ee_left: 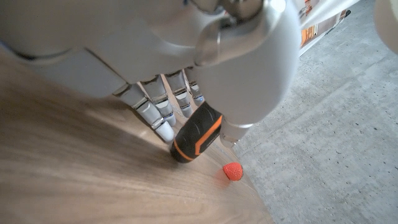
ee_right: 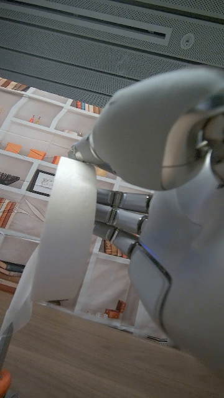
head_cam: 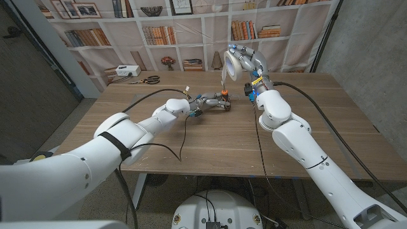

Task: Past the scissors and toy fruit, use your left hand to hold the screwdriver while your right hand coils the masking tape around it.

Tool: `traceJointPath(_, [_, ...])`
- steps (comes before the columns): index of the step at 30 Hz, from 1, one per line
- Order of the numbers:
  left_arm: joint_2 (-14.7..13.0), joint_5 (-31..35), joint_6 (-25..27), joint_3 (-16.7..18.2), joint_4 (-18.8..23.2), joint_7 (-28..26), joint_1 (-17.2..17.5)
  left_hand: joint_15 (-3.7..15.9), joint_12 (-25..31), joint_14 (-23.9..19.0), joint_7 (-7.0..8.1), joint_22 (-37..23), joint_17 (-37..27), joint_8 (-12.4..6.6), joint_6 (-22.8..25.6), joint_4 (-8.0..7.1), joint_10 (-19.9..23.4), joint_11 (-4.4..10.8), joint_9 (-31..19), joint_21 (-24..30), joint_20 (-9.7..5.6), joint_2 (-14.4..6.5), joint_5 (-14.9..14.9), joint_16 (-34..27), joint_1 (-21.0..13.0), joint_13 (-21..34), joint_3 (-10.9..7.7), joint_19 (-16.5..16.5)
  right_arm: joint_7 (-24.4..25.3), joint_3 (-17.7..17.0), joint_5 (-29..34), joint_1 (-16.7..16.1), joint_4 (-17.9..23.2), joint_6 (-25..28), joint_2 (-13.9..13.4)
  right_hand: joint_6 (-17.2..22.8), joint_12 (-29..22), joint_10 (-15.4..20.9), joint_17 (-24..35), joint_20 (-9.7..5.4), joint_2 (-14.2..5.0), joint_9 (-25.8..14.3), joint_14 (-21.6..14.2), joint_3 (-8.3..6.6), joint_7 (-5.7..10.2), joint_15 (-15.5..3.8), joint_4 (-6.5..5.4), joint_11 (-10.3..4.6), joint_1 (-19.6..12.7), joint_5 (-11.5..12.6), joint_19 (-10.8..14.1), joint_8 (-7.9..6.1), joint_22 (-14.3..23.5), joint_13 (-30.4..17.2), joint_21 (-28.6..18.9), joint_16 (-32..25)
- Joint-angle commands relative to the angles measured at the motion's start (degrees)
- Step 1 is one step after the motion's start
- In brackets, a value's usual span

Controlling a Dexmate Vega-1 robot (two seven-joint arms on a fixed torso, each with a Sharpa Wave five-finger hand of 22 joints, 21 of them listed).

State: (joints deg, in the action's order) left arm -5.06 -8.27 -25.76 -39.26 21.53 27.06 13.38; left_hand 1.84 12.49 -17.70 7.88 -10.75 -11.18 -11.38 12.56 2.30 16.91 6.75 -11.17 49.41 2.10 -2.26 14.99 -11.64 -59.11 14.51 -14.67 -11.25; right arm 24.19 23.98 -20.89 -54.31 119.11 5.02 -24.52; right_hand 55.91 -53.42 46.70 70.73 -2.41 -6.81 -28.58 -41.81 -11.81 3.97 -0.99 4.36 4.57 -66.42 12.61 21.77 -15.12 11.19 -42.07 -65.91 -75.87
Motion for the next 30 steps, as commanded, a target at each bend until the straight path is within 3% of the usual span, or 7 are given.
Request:
traceJointPath(1, [3.98,-2.03,5.12,-2.03,-0.86,-5.95,-2.04,0.94,2.01,-2.54,-0.77,0.04,-0.40,-1.73,5.61,0.35,5.28,0.81,-0.03,-0.22,6.29,-2.46,-0.09,-1.25,-0.98,-0.32,-0.92,5.03,-0.41,-0.34,-0.42,-0.59,0.06,-0.81,-0.35,5.91,-0.21,8.13,0.05,-0.35,-2.15,-0.29,-0.52,-2.85,-5.19,-11.20,2.44,-7.79,-1.83,-0.22,-0.31,0.20,-0.09,-0.12,-0.45,-0.19])
traceJointPath(4, [4.79,-3.40,7.74,-2.29,-0.97,-6.48,-2.52,4.05,6.35,-12.42,-3.15,-0.36,-0.80,-5.67,19.54,-0.95,17.82,1.31,-0.39,2.04,4.49,-8.53,-0.64,-4.98,-1.21,-0.45,-4.00,0.26,0.09,-0.52,-0.40,-0.94,0.35,-0.82,-0.24,5.87,-0.22,8.14,0.04,-0.35,-2.15,-0.32,-0.54,-2.89,-5.14,-11.21,2.45,-7.80,-1.83,-0.22,-0.39,0.27,-0.12,-0.12,-0.57,-0.20])
traceJointPath(9, [3.62,-1.79,2.98,-4.30,-0.44,-7.93,-2.54,7.46,19.96,-35.82,-9.72,-1.49,-6.86,-8.78,31.50,-8.48,40.33,0.07,-4.47,11.31,-0.09,-9.56,2.61,-15.70,-0.55,7.88,-12.49,-12.39,0.66,-0.64,0.22,-1.34,0.53,-1.22,-0.27,5.99,-0.35,8.10,0.04,-0.33,-2.14,-0.36,-0.52,-2.92,-5.25,-11.21,2.44,-7.71,-1.75,-0.23,-0.35,0.33,-0.17,-0.36,-0.83,-0.21])
traceJointPath(11, [2.77,-0.82,0.62,-4.59,-0.09,-7.62,-2.61,7.32,46.33,-38.81,-9.33,-7.03,-36.42,-10.08,32.75,-7.97,35.30,-1.00,-17.22,26.59,-2.26,-7.61,6.59,-32.88,-3.61,48.40,-9.87,-15.23,1.02,-0.81,0.25,-1.55,0.57,-1.34,-0.08,5.98,-0.27,8.21,0.05,-0.37,-2.13,-0.34,-0.53,-2.93,-5.25,-11.21,2.46,-7.65,-1.74,-0.23,-0.49,0.39,-0.18,-0.16,-0.86,-0.22])
traceJointPath(13, [1.61,0.76,-2.04,-5.04,0.61,-7.39,-2.72,4.75,51.69,-40.47,-9.48,-11.66,-44.61,-10.41,32.19,-8.56,36.90,-2.16,-20.19,32.78,-3.18,-7.35,7.27,-38.56,-4.08,56.24,-10.53,-16.89,1.05,-0.93,0.13,-1.67,0.51,-1.42,-0.01,6.05,-0.35,8.11,0.04,-0.37,-2.14,-0.27,-0.56,-2.96,-5.26,-11.22,2.46,-7.64,-1.72,-0.22,-0.51,0.46,-0.20,-0.36,-0.96,-0.24])
traceJointPath(17, [-2.13,4.26,-4.24,-5.44,6.06,-5.50,-2.18,6.23,62.36,-42.48,-9.61,-19.58,-59.97,-12.83,30.32,-12.27,38.63,-3.05,-26.49,38.14,-3.39,-6.60,9.10,-49.12,-1.30,57.15,-14.99,-18.88,0.83,-1.10,-0.30,-1.93,0.59,-1.19,-0.14,5.95,-0.27,8.18,0.04,-0.43,-2.12,-0.45,-0.55,-2.98,-5.19,-11.20,2.46,-7.77,-1.67,-0.23,-0.66,0.49,-0.23,-0.17,-1.10,-0.25])
traceJointPath(30, [-17.85,13.21,24.86,-5.10,45.24,2.85,1.35,7.25,71.14,-41.55,-10.60,-25.60,-60.34,-16.91,29.49,-12.07,37.37,-2.18,-32.75,39.47,-3.87,-6.59,9.06,-59.29,1.79,57.03,-19.14,-20.75,0.83,-1.70,0.55,-3.81,1.74,-2.26,-1.24,6.15,-0.30,8.18,0.04,-0.40,-2.08,-0.49,-0.54,-3.16,-5.17,-11.20,2.56,-7.80,-1.61,-0.24,-0.87,0.75,-0.33,-0.23,-1.71,-0.30])
